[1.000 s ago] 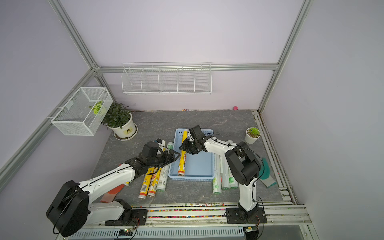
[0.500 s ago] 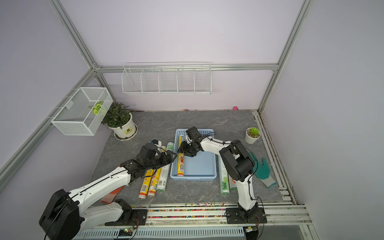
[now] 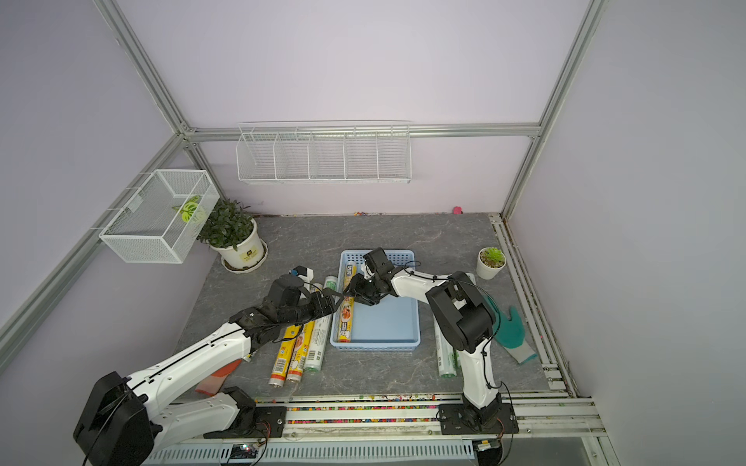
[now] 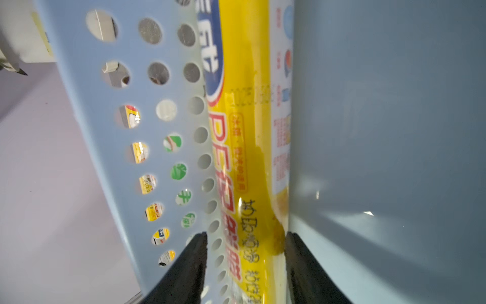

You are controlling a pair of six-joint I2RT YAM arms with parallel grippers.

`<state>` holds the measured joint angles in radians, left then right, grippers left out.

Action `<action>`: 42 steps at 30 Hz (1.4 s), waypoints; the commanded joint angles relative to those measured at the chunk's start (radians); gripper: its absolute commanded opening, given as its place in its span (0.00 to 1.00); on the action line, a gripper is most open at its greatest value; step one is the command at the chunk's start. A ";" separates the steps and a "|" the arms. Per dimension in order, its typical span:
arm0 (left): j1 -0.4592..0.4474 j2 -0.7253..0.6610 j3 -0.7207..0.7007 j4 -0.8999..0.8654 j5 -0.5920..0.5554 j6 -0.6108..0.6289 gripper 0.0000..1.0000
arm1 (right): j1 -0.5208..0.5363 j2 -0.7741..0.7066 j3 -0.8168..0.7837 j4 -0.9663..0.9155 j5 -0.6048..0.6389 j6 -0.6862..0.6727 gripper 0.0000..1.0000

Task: Put the plastic wrap into the basket
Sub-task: Place the plastic wrap in the basket, then pick up the plastic wrap from the center of the board.

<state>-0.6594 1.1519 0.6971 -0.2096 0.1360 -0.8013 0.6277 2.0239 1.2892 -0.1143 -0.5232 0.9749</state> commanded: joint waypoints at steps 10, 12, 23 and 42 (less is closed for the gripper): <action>-0.003 0.006 0.087 0.055 0.090 0.103 0.91 | -0.054 -0.300 -0.039 -0.241 0.194 -0.197 0.61; -0.007 0.023 0.112 0.072 0.114 0.123 0.92 | -0.080 -0.405 -0.060 -0.348 0.330 -0.270 0.61; -0.174 0.322 0.426 -0.059 0.131 0.295 1.00 | -0.360 -0.802 -0.341 -0.628 0.645 -0.348 0.61; -0.306 0.674 0.706 -0.144 0.293 0.327 1.00 | -0.387 -0.732 -0.450 -0.735 0.517 -0.376 0.59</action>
<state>-0.9539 1.7924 1.3579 -0.3367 0.3676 -0.4976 0.2417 1.2697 0.8543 -0.8486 0.0181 0.6228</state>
